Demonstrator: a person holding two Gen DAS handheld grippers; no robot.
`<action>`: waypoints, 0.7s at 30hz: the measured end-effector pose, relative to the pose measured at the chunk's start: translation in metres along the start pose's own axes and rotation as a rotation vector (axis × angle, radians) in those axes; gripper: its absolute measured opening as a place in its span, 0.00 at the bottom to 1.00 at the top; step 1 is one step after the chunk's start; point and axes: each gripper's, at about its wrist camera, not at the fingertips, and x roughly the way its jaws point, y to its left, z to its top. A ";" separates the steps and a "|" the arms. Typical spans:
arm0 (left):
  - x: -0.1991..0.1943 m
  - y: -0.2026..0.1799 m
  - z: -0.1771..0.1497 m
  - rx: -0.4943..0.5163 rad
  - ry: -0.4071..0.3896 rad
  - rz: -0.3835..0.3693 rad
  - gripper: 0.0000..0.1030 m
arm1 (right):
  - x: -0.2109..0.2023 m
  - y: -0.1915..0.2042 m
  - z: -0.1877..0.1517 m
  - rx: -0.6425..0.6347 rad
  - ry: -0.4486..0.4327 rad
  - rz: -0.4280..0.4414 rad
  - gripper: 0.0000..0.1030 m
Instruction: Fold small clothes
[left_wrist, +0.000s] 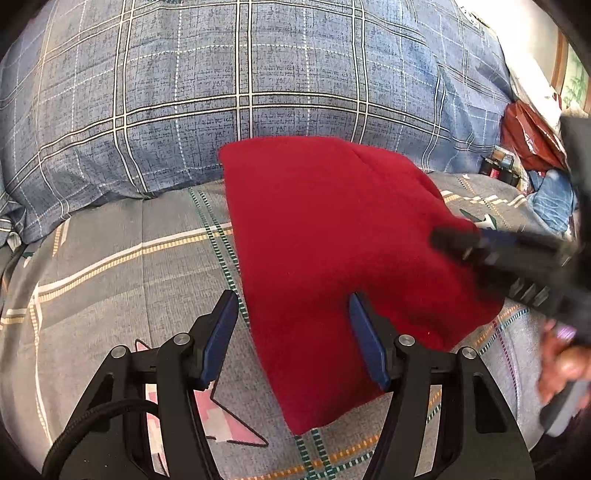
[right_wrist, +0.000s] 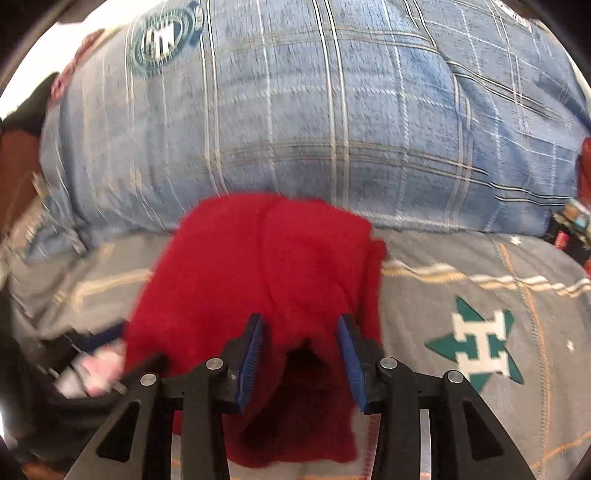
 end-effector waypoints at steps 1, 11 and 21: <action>0.000 -0.001 0.000 0.001 0.001 0.007 0.61 | 0.006 -0.001 -0.005 0.002 0.014 -0.008 0.38; -0.023 0.025 0.007 -0.085 -0.019 -0.091 0.61 | -0.013 -0.027 -0.013 0.159 -0.051 0.100 0.63; 0.002 0.059 0.023 -0.300 0.065 -0.283 0.63 | -0.004 -0.069 -0.001 0.357 -0.082 0.307 0.76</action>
